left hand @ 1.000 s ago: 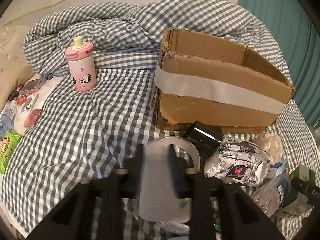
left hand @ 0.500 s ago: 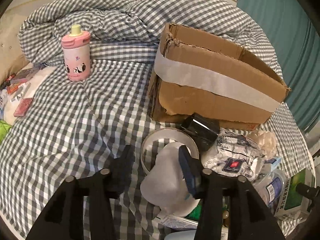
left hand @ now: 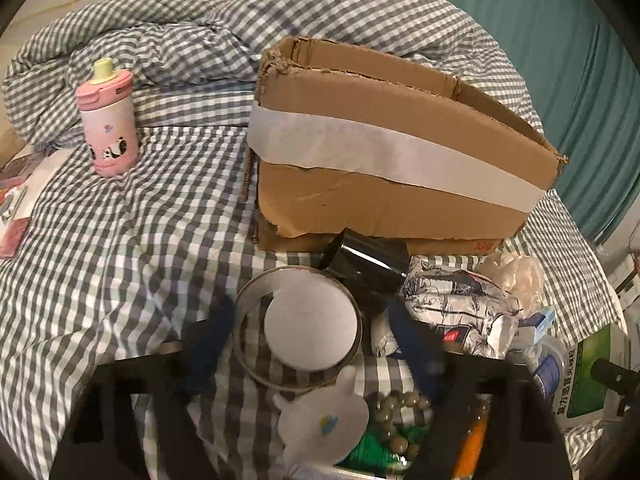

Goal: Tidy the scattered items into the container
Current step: 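Carry the medicine box into the cardboard box while the left gripper carries the white cup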

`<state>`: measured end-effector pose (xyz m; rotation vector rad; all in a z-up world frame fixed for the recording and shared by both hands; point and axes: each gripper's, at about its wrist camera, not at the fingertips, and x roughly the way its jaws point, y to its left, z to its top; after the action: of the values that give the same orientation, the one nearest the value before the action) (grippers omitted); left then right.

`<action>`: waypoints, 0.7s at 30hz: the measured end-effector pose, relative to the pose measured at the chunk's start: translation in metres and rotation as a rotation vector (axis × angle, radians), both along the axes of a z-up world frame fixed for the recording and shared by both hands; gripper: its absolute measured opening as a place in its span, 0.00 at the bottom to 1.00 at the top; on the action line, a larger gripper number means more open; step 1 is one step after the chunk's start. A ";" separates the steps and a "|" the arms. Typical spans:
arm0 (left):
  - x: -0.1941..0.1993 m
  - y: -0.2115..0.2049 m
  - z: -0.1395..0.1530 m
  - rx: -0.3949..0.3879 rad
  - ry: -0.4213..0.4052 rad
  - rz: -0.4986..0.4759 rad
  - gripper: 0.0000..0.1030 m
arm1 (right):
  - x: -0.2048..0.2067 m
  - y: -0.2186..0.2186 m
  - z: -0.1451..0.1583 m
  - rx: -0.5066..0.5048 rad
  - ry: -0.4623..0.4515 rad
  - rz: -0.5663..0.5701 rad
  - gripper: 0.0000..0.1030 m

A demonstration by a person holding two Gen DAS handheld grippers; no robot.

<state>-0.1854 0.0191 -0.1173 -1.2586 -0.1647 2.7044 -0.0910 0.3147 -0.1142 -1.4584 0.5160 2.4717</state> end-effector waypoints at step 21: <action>0.011 -0.008 0.130 -0.006 0.157 0.012 0.32 | -0.027 -0.045 0.118 0.004 0.291 0.200 0.87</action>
<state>-0.1743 0.0106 0.0122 -1.0446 -0.1462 2.8007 -0.1181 0.2693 0.0034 -1.2058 0.4336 2.8631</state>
